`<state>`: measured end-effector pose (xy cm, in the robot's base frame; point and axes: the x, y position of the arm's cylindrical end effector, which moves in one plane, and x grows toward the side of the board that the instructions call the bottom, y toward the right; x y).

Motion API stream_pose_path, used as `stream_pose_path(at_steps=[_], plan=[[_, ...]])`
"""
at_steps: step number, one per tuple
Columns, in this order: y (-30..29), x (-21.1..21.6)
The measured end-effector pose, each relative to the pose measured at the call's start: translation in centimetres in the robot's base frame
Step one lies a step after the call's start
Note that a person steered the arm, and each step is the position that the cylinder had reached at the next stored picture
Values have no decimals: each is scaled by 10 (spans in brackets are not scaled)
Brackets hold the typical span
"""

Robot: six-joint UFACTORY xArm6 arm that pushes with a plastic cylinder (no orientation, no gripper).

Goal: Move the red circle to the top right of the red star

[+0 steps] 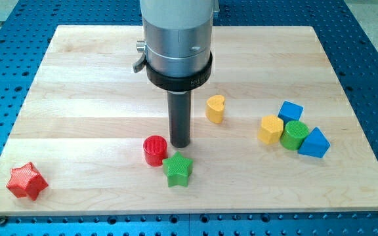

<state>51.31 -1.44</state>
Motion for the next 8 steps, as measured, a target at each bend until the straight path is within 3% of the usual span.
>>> stream_pose_path(at_steps=[2,4,6,7,8], plan=[[-11,29],[-77,31],[-65,64],[-116,65],[-127,64]])
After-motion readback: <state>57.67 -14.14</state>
